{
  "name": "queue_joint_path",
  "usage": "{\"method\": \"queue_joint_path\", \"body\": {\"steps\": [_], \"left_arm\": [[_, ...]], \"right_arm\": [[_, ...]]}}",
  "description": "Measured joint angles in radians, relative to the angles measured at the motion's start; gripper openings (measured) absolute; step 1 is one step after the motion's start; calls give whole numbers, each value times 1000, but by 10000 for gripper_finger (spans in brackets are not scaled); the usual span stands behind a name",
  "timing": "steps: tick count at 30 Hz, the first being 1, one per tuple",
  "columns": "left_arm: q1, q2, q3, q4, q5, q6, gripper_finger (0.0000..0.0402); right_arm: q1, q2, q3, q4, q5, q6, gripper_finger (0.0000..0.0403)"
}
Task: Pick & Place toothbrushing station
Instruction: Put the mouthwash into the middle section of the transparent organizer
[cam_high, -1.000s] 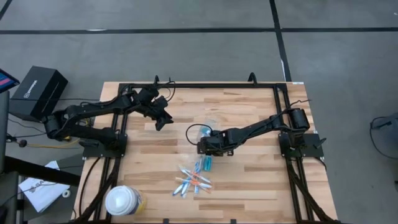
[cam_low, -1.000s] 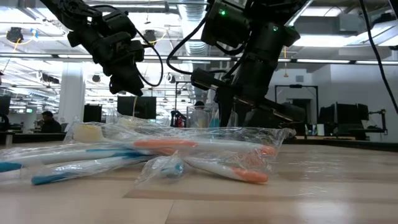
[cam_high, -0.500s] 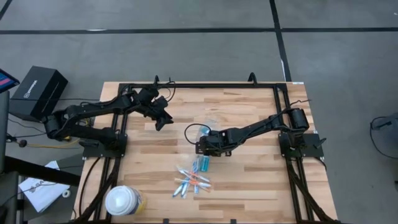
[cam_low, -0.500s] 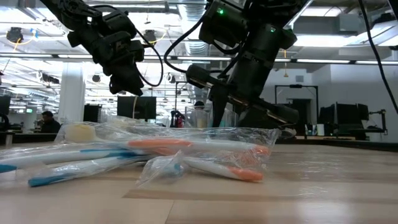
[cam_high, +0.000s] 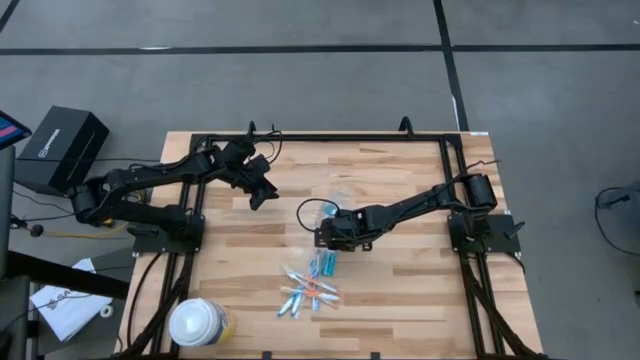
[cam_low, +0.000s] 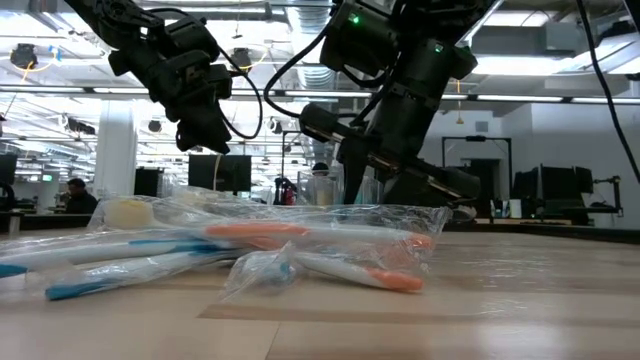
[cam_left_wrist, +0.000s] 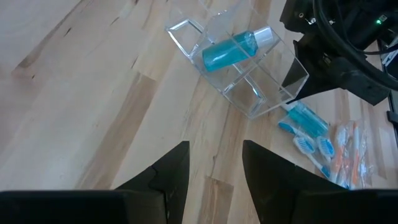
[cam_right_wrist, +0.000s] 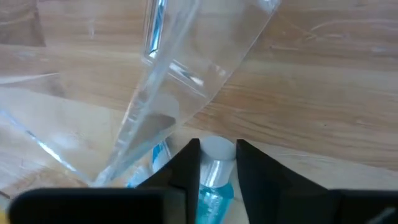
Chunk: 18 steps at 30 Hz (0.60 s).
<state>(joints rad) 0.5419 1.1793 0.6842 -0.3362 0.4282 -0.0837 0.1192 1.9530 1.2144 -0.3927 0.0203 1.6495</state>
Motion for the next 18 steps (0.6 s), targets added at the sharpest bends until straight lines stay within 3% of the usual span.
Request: {"method": "queue_joint_path", "body": {"steps": [5,7,12,18], "left_arm": [[0,0,0,0,0,0,143],[0,0,0,0,0,0,143],[0,0,0,0,0,0,143],[10,0,0,0,0,10,143]], "right_arm": [[-4,-2,2,-7,3,-12,12],[-5,-2,2,-5,2,-17,7],[-4,-2,2,1,1,-27,38],[-15,-2,2,-32,0,-28,107]]}}
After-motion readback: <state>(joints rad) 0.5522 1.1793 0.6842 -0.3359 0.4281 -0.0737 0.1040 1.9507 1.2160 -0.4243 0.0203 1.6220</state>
